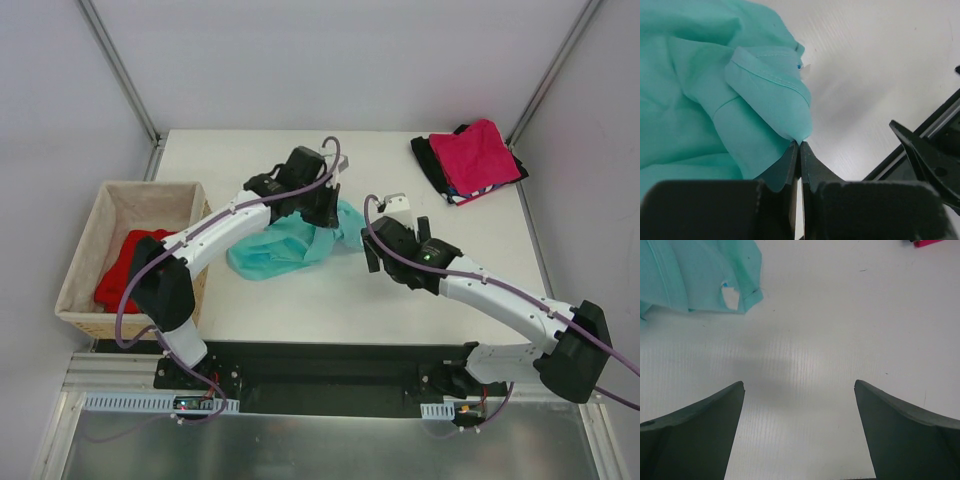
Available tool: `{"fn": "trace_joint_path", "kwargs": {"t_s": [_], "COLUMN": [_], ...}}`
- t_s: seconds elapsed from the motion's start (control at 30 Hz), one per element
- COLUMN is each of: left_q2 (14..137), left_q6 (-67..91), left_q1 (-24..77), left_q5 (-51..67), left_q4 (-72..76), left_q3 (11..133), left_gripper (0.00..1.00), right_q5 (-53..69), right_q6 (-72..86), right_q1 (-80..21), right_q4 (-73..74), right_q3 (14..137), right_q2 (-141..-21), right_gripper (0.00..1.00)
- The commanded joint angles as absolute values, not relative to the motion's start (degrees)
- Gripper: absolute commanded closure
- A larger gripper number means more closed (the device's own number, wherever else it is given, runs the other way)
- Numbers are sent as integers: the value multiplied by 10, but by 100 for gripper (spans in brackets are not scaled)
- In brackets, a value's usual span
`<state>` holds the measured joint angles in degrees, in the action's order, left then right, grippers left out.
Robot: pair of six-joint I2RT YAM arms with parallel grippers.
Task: Fold and stack the t-shirts
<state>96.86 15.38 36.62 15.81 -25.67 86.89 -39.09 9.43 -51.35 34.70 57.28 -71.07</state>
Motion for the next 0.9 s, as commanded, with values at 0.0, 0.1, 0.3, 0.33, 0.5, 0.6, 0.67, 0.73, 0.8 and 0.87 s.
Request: {"fn": "trace_joint_path", "kwargs": {"t_s": [0.0, 0.1, 0.3, 0.33, 0.5, 0.6, 0.67, 0.73, 0.8, 0.87], "left_q2": [960, 970, 1001, 1007, 1028, 1057, 1079, 1113, 1136, 1148], "left_q6": [149, 153, 135, 130, 152, 162, 169, 180, 190, 195], "left_q1": [424, 449, 491, 497, 541, 579, 598, 624, 643, 653], "left_q5": [152, 148, 158, 176, 206, 170, 164, 156, 157, 157], "left_q4": [-214, -198, -187, -187, -189, -186, -176, -165, -158, -150], "left_q3": [824, 814, 919, 938, 975, 948, 940, 941, 946, 947], "left_gripper": [100, 100, 100, 100, 100, 100, 100, 100, 91, 69], "right_q5": [-419, -429, -467, -472, -491, -495, -494, -493, -494, -495], "right_q6": [107, 108, 113, 113, 107, 105, 104, 103, 102, 101], "right_q1": [-512, -512, -509, -509, -497, -497, -494, -494, -494, -494], "right_q4": [366, 370, 388, 395, 417, 425, 425, 427, 427, 430], "right_q3": [580, 581, 583, 583, 590, 590, 590, 593, 595, 594], "right_q2": [-697, -693, -660, -646, -615, -603, -599, -601, -599, -597], "right_gripper": [4, 4, 4, 4, 4, 4, 4, 4, 4, 3]}}
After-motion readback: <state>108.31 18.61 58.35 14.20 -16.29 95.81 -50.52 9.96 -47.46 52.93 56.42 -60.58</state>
